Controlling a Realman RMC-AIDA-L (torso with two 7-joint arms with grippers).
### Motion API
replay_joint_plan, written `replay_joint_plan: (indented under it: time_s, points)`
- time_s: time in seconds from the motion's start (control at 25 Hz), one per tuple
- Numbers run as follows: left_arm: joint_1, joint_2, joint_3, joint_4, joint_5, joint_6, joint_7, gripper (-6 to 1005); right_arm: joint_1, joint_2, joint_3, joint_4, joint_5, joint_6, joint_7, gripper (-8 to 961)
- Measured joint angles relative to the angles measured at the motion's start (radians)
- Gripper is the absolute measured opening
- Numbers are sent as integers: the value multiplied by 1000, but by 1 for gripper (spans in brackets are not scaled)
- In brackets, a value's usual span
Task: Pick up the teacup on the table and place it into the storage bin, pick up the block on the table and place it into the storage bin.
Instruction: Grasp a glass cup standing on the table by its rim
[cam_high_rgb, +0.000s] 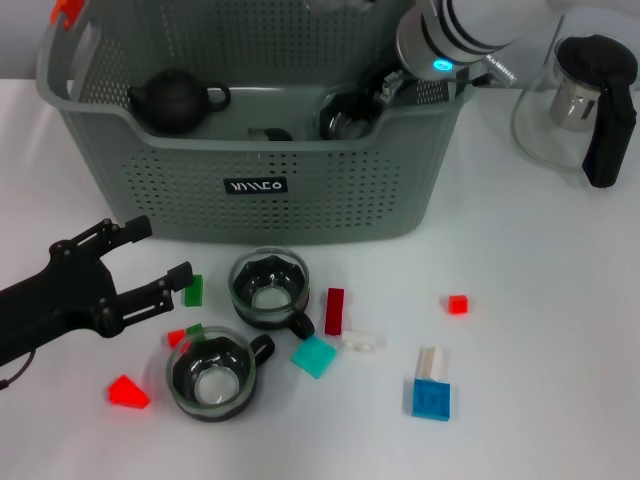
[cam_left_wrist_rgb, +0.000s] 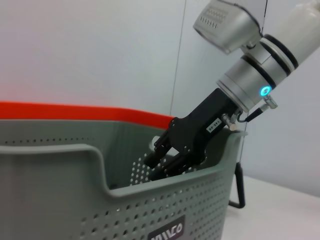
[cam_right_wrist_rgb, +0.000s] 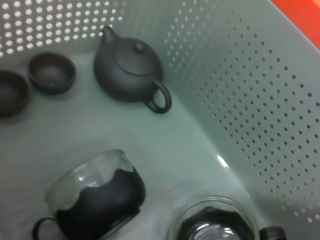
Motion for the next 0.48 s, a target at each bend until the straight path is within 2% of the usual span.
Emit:
replay_joint_plan:
  time_s: [0.12, 0.28, 0.4, 0.48]
  points:
    - [8, 0, -4, 4, -2, 45, 0, 842, -62, -5, 25, -189, -6, -133, -4, 441]
    - [16, 7, 8, 18, 15, 173, 26, 842, -160, -4, 94, -518, 3, -321, -11, 603]
    - [11, 5, 45, 30, 75, 228, 69, 842, -173, -3, 124, -615, 12, -419, -15, 723]
    - [6, 2, 73, 33, 106, 228, 83, 842, -171, -2, 127, -619, 24, -469, -19, 722]
